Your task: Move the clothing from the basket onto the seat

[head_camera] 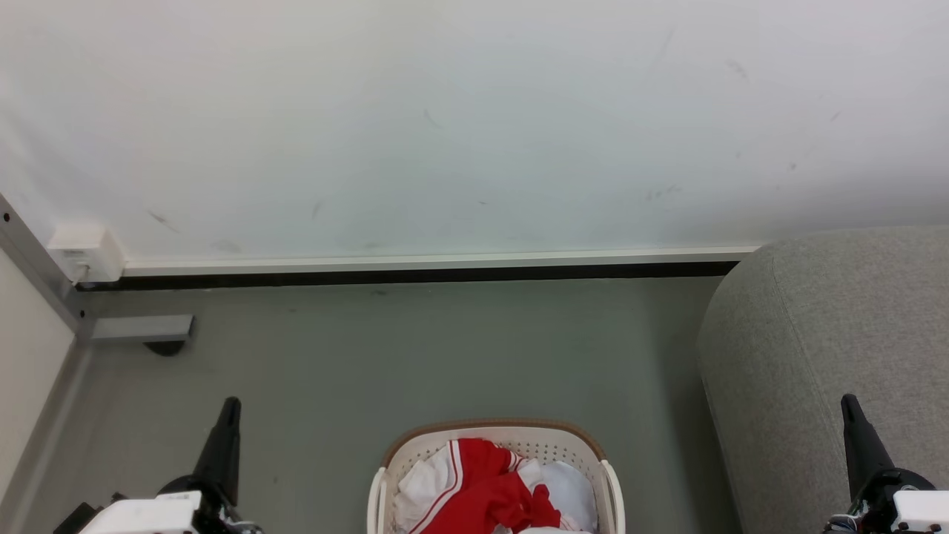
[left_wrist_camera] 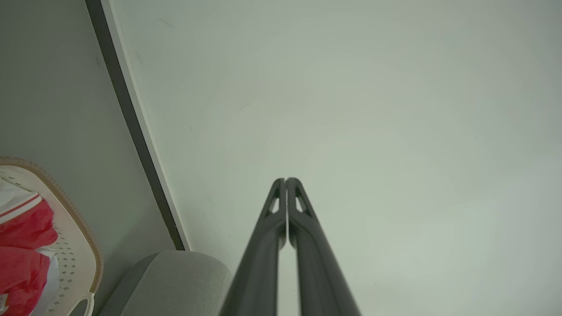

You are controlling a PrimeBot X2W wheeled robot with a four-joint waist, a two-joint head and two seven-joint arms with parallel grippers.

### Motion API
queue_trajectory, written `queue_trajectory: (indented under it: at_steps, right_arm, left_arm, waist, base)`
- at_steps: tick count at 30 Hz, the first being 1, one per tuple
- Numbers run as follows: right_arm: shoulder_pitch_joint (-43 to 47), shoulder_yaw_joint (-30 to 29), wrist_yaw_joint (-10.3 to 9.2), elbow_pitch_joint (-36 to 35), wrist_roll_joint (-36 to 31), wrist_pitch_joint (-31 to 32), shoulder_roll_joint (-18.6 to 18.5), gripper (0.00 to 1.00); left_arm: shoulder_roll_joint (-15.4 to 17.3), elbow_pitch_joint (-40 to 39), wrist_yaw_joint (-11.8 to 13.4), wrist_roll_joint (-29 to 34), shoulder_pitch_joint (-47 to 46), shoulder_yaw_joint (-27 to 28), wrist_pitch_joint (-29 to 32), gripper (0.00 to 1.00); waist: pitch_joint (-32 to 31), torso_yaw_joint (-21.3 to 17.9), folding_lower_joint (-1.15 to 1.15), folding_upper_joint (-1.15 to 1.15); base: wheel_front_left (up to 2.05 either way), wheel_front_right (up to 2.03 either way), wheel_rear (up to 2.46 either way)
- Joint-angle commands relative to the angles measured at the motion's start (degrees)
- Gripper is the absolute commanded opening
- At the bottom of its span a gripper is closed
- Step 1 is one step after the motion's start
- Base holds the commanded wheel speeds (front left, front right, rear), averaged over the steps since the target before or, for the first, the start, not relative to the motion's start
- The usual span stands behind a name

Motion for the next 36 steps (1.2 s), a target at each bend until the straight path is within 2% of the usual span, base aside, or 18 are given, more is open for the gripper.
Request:
queue_trajectory:
  at_steps: [1, 3, 4, 12, 19, 28, 36]
  right_arm:
    - [-0.72, -0.19, -0.13, -0.21, 0.08, 0.13, -0.41, 0.0]
    - [-0.72, -0.19, -0.13, -0.21, 0.08, 0.13, -0.41, 0.0]
    - [0.0, 0.01, 0.0, 0.0, 0.0, -0.02, 0.0, 1.0]
    - [0.77, 1.34, -0.01, 0.49, -2.75, -2.09, -0.14, 1.0]
    - [0.96, 2.0, -0.01, -0.41, -13.13, -4.03, -0.5, 1.0]
    - [1.48, 4.13, -0.02, -2.15, -26.3, -6.32, -0.88, 1.0]
    - [1.51, 6.4, -0.03, -2.61, -36.69, -8.13, -1.88, 1.0]
  left_arm:
    - [0.1, -0.2, -0.09, -0.84, -0.47, 0.05, 0.18, 0.0]
    - [0.1, -0.2, -0.09, -0.84, -0.47, 0.05, 0.17, 0.0]
    - [0.0, 0.0, 0.0, 0.01, 0.01, 0.0, -0.03, 1.0]
    - [-0.08, 0.27, 0.13, 1.63, 0.9, -1.24, -2.1, 1.0]
    - [-0.05, -0.67, 1.29, 6.71, 1.32, -2.25, -4.03, 1.0]
    - [-0.01, -1.92, 3.52, 17.75, 1.83, -4.55, -6.31, 1.0]
    - [0.03, -1.14, 5.57, 29.94, 2.1, -6.93, -8.11, 1.0]
  waist:
    - [0.0, 0.0, 0.0, 0.0]
    - [0.0, 0.0, 0.0, 0.0]
    - [0.0, 0.0, 0.0, 0.0]
    - [0.0, 0.01, 0.0, 0.0]
    - [0.03, -0.01, 0.0, 0.0]
    - [0.07, 0.06, 0.0, 0.0]
    - [-0.03, 0.08, 0.0, 0.0]
  base:
    - [0.0, 0.0, 0.0]
    - [0.0, 0.0, 0.0]
    - [0.0, 0.0, 0.0]
    - [0.0, 0.0, 0.0]
    - [0.0, 0.0, 0.0]
    - [0.0, 0.0, 0.0]
    - [0.0, 0.0, 0.0]
